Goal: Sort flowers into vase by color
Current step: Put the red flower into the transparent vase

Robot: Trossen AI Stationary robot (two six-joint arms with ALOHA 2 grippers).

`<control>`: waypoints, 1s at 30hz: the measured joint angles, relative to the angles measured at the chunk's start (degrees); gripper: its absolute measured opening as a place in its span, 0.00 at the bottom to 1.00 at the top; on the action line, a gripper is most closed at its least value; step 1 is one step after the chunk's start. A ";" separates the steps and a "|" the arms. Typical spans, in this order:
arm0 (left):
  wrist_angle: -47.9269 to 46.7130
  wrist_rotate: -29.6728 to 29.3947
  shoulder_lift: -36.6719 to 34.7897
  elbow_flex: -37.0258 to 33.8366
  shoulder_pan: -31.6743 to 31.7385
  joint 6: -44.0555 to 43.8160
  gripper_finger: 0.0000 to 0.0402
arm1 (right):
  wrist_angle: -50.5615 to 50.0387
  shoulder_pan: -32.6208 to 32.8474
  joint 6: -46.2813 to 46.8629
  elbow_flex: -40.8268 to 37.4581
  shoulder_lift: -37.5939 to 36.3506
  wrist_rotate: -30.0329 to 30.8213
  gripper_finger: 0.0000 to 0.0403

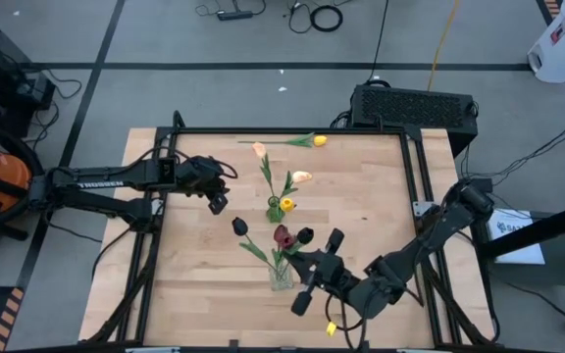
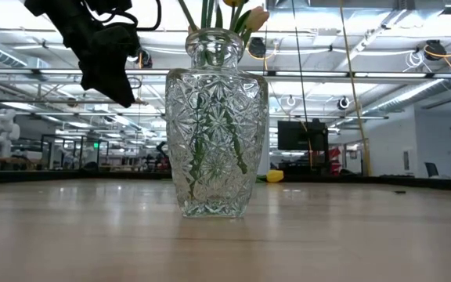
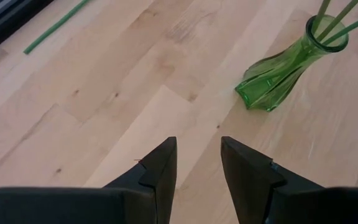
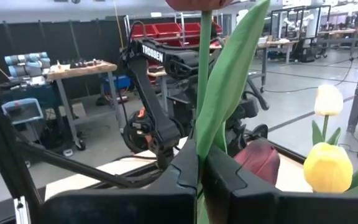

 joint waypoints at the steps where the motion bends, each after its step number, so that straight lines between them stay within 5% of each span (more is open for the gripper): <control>1: 0.01 -0.01 0.00 0.00 0.00 0.00 0.33 | -0.01 -0.10 0.04 0.00 0.24 -0.02 0.00; 8: 0.02 0.00 0.00 0.00 0.00 0.07 0.33 | -2.54 -0.28 2.01 0.00 2.53 0.27 0.00; 22: 0.04 -0.02 0.00 0.00 0.00 0.07 0.33 | -21.50 2.25 27.08 0.00 3.81 1.29 0.00; 30: 0.07 -0.02 0.00 0.00 0.00 -0.04 0.33 | -28.70 1.36 38.27 -0.02 4.30 -11.41 0.00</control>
